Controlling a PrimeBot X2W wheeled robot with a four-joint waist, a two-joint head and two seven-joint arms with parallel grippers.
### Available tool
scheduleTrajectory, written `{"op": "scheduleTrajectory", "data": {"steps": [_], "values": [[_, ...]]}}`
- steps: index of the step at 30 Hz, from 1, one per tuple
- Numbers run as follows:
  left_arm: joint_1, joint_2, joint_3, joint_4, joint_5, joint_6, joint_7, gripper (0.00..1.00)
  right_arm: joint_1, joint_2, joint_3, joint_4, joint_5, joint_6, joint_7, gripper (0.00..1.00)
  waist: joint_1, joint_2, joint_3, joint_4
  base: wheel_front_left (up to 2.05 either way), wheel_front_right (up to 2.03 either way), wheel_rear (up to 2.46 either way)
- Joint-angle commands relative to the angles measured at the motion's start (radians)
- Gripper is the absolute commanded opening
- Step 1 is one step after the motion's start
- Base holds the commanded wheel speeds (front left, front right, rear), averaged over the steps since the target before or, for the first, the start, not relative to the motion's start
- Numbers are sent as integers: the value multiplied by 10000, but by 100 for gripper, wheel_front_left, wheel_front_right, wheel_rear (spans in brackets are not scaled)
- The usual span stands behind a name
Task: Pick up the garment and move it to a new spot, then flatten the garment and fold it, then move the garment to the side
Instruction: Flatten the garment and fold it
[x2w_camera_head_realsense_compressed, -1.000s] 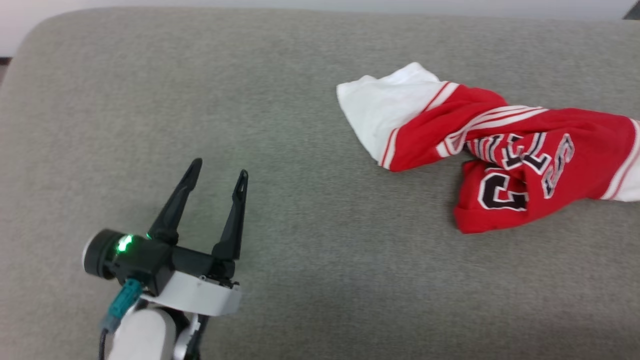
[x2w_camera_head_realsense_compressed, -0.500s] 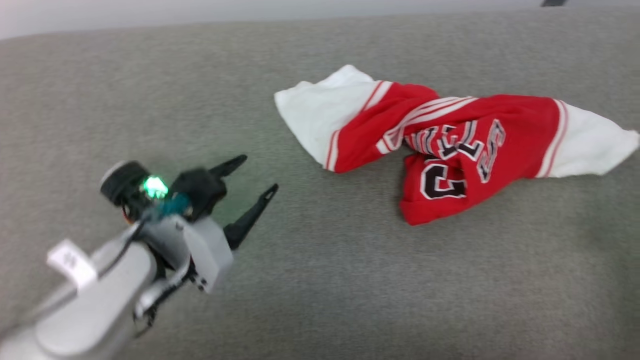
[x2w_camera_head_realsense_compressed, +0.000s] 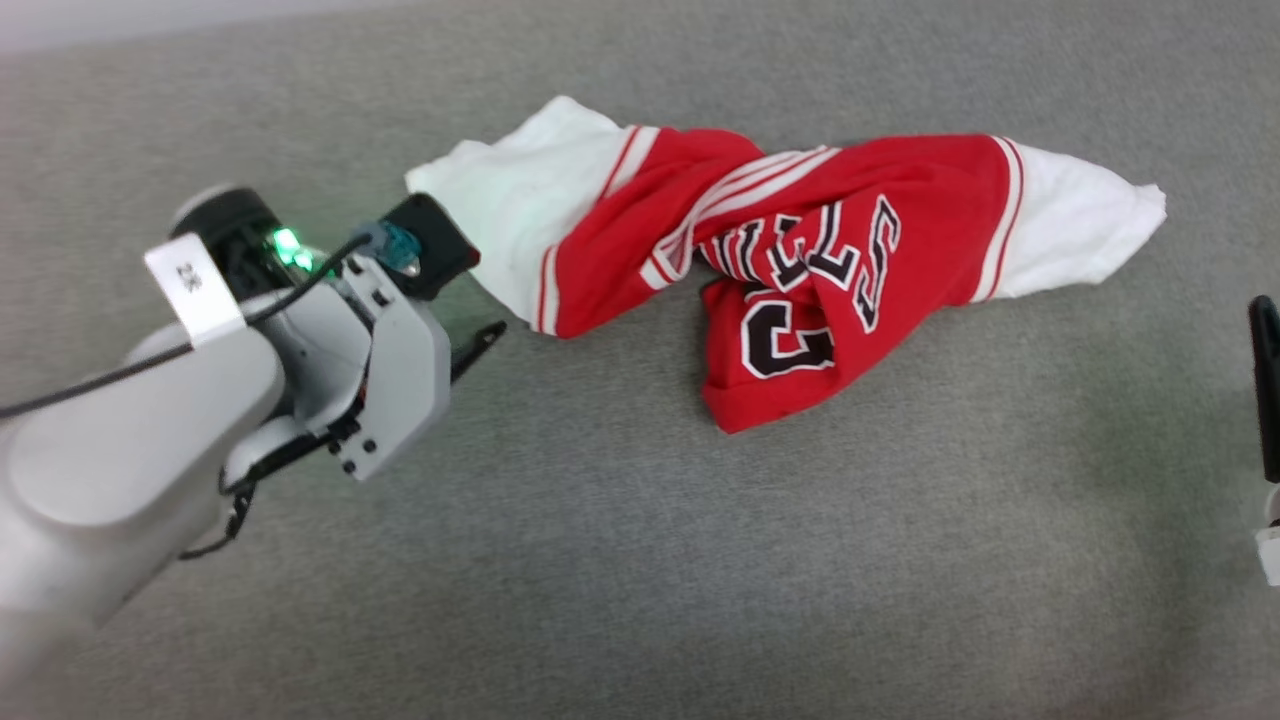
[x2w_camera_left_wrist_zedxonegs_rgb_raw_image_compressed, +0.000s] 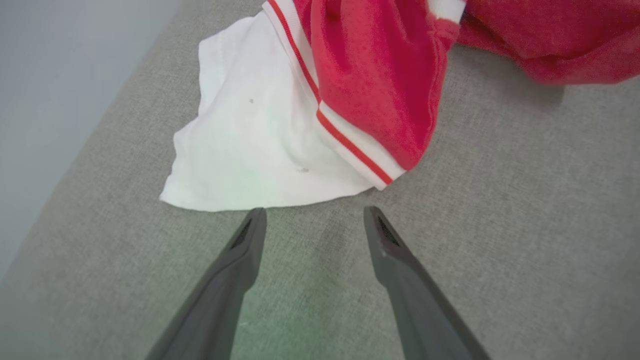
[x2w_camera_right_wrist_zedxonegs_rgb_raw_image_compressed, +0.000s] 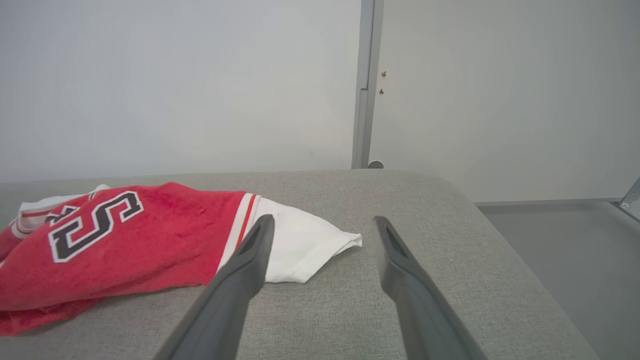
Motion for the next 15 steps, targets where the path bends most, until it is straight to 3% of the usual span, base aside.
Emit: {"op": "scheduleTrajectory", "data": {"steps": [1, 6, 15], "values": [[-22, -36, -50, -29, 324, 23, 201, 100, -92, 95, 55, -17, -77, -14, -29, 100, 0, 0, 376, -377, 0, 0, 0], [189, 103, -39, -553, 978, 22, 1141, 100, -231, 164, 122, -25, -110, -14, -38, 100, 0, 0, 558, -514, 0, 0, 0], [-243, -42, -72, -180, 2183, 26, 754, 100, -493, 237, 282, -55, -139, -14, -44, 100, 0, 0, 843, -480, 0, 0, 0]]}}
